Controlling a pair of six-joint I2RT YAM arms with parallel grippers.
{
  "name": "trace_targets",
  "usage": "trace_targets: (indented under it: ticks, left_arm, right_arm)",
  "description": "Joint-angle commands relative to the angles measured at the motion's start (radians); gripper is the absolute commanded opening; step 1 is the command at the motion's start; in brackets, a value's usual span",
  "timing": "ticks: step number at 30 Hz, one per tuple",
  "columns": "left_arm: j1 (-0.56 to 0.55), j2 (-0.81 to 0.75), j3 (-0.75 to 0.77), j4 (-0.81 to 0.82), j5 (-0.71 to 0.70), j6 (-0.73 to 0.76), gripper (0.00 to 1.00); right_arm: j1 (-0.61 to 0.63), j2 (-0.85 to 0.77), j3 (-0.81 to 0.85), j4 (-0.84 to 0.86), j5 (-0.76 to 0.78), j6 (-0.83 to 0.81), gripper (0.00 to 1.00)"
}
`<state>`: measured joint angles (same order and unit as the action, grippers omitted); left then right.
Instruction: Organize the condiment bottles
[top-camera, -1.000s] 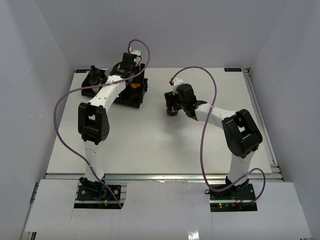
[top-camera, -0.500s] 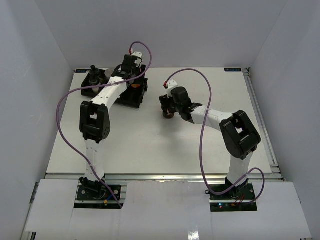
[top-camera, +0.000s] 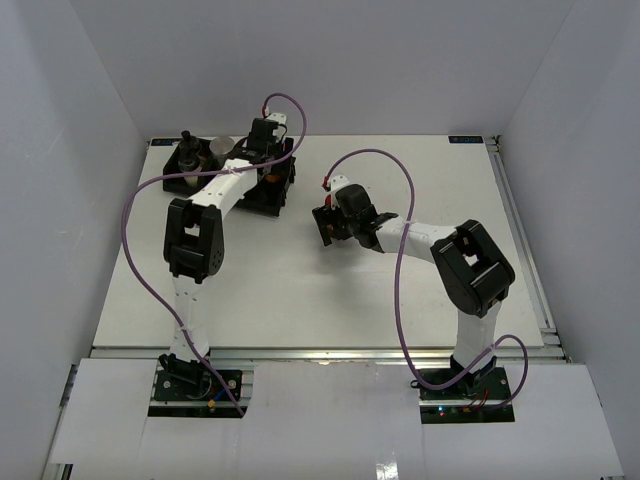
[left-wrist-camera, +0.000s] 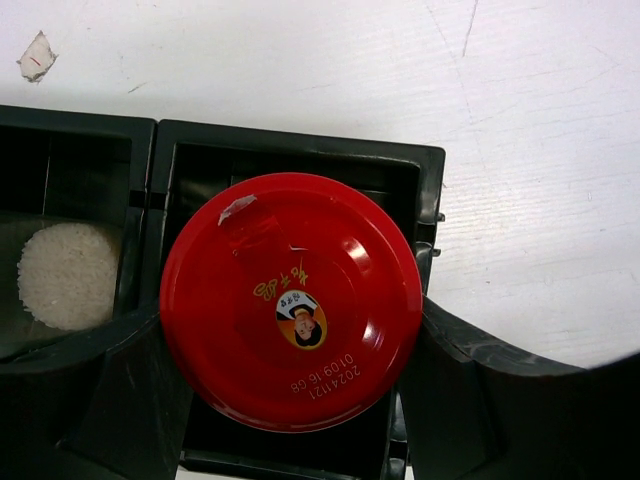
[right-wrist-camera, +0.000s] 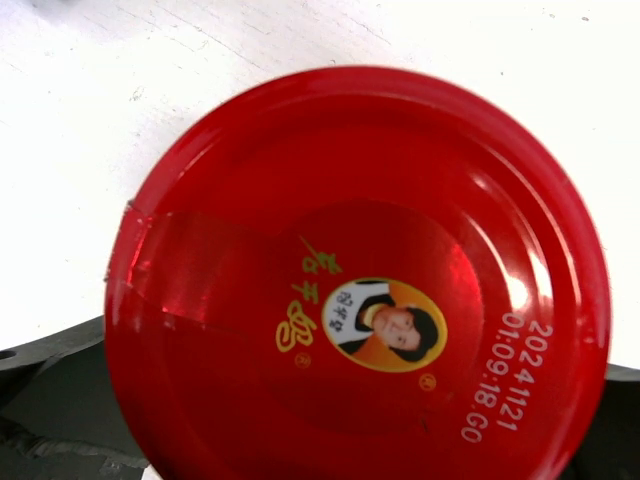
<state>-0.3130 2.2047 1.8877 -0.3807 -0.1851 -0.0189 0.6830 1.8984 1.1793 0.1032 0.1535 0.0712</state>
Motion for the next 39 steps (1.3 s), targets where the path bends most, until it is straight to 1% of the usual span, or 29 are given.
trace_targets:
  ticks: [1,2,3,4,6,14,19,23,25,29,32,35,37,39]
  left_arm:
    - [0.006,-0.054,0.019,0.095,-0.024,0.005,0.59]
    - [0.006,-0.054,0.019,0.093,-0.030,0.006,0.62]
    - [0.005,-0.056,0.019,0.090,-0.033,0.009,0.70]
    - [0.005,-0.057,0.021,0.086,-0.034,0.009,0.76]
    - [0.006,-0.058,0.024,0.077,-0.034,0.008,0.83]
    - [0.005,-0.082,0.005,0.075,-0.056,0.009,0.98]
    - [0.005,-0.109,0.017,0.030,-0.061,-0.014,0.98]
    - [0.006,-0.186,0.011,-0.016,-0.045,-0.047,0.98]
    - [0.005,-0.249,-0.006,-0.025,-0.027,-0.057,0.98]
    - [0.005,-0.318,0.007,-0.101,0.013,-0.064,0.98]
    - [0.002,-0.374,-0.006,-0.140,0.084,-0.069,0.98]
    - [-0.015,-0.411,-0.039,-0.167,0.214,-0.072,0.98]
    - [-0.072,-0.436,-0.058,-0.189,0.268,-0.054,0.98]
    - [-0.146,-0.445,-0.075,-0.200,0.273,-0.029,0.98]
  right_arm:
    - [0.004,-0.004,0.016,-0.006,0.006,-0.007,0.95]
    - [0.004,-0.008,0.021,-0.014,0.006,-0.009,0.95]
    - [0.004,-0.013,0.023,-0.020,0.008,-0.010,0.96]
    - [0.004,-0.020,0.023,-0.023,0.010,-0.010,0.97]
    - [0.004,-0.037,0.019,-0.028,0.011,-0.011,0.97]
    - [0.004,-0.133,-0.030,-0.045,0.023,-0.013,0.98]
    - [0.004,-0.198,-0.047,-0.073,0.037,-0.017,0.98]
    - [0.004,-0.259,-0.046,-0.118,0.036,-0.018,0.98]
    - [0.004,-0.292,-0.054,-0.137,0.042,-0.014,0.98]
    - [0.004,-0.395,-0.085,-0.152,0.052,-0.007,0.98]
    - [0.004,-0.466,-0.094,-0.186,0.048,0.011,0.99]
    - [0.004,-0.526,-0.107,-0.215,0.067,0.034,0.98]
    - [0.004,-0.570,-0.123,-0.243,0.111,0.048,0.97]
    - [0.000,-0.601,-0.146,-0.241,0.159,0.051,0.96]
